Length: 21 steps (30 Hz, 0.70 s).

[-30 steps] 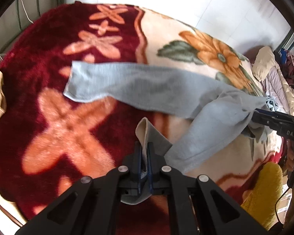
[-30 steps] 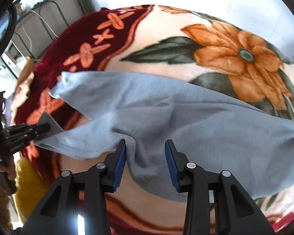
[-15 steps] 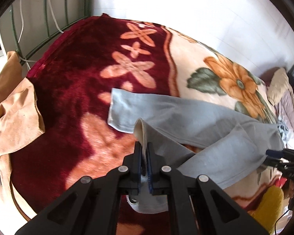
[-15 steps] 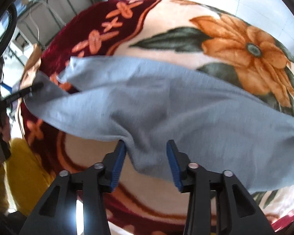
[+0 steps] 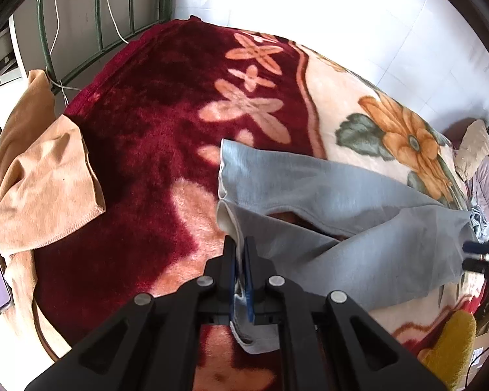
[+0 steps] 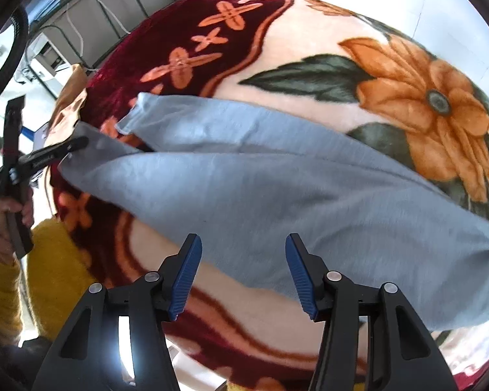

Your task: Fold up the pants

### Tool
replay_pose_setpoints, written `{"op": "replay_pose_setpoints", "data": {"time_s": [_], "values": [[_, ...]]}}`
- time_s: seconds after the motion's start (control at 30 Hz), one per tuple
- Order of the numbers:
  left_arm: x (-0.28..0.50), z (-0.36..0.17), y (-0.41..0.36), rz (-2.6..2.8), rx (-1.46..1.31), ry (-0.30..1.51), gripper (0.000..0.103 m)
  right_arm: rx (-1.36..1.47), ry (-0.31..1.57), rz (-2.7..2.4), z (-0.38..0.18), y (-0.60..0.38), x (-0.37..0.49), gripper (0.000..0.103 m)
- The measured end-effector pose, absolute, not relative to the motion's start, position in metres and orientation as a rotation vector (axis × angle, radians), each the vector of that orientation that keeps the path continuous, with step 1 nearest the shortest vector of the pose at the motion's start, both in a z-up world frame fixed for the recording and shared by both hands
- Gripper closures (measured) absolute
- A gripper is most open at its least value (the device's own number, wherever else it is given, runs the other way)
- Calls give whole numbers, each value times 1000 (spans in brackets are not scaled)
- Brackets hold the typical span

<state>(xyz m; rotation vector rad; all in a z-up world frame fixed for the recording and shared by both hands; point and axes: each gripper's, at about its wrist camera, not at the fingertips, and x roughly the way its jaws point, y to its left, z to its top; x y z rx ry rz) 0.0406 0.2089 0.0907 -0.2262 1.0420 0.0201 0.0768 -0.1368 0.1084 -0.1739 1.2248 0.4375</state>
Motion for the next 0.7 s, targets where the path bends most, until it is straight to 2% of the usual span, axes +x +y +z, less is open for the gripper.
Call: {"op": "replay_pose_setpoints", "data": {"time_s": [0.23, 0.4, 0.43, 0.5, 0.53, 0.7], "values": [[31, 102, 210, 15, -271, 994, 98, -131, 1292, 336, 41, -105, 143, 46], [25, 122, 206, -1, -268, 946, 98, -174, 1266, 305, 13, -95, 149, 48], [25, 125, 204, -7, -268, 939, 98, -176, 1243, 315, 14, -95, 145, 52], [24, 131, 201, -13, -256, 925, 98, -181, 1212, 332, 16, -96, 138, 90], [24, 134, 200, -14, -251, 920, 98, -169, 1205, 344, 17, -98, 134, 98], [22, 149, 193, -19, -225, 884, 98, -70, 1110, 368, 41, -115, 121, 101]]}}
